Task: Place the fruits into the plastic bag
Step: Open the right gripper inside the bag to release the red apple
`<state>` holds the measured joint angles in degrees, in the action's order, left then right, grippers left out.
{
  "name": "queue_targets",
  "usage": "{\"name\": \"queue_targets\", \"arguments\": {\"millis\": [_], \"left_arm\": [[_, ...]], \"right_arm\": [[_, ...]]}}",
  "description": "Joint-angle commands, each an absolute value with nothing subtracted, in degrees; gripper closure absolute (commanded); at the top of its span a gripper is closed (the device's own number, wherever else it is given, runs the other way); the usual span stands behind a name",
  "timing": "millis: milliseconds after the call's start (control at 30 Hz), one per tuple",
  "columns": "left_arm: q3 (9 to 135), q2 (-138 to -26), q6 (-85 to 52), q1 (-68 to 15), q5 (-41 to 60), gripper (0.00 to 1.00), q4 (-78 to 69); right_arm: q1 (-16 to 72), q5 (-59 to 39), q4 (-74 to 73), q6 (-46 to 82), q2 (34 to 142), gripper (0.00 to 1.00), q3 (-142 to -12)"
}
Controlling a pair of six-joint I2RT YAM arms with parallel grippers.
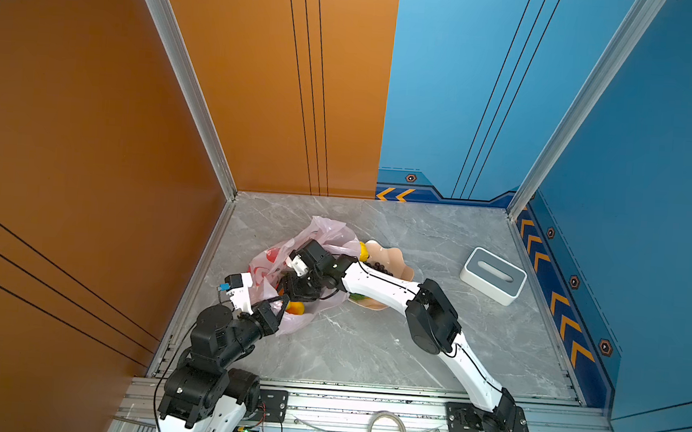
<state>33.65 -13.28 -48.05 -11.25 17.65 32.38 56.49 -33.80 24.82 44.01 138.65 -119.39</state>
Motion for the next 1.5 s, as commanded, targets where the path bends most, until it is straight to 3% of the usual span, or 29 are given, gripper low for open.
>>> {"name": "queue_targets", "arguments": {"millis": [0,433,567,600,1467], "left_arm": [[33.1,-12.6,-48.4,-10.7,19.1,1.0,32.1],[32.8,-12.1,-48.5,-10.6,19.0,1.0,32.0],[32.6,-11.7,-48.6,-10.6,18.6,1.0,32.0],[32.5,-11.6,-48.6,-10.6,18.5,1.0,32.0],[31.8,-12.0,-48.7,-10.4,17.5,1.0,31.6]], "right_arm": [[56.8,-31.7,29.3,42.3,138.7,0.2,-119.9],[56.7,-22.6,38.3,35.0,130.2,0.17,-120.1],[57.0,-18.8,42.7,31.9,127.9,0.1,-121.5],[57.2,-17.8,44.0,31.1,127.6,0.0,-122.0],[57.8,-3.0,53.2,22.6,106.7,0.0,-119.9]]}}
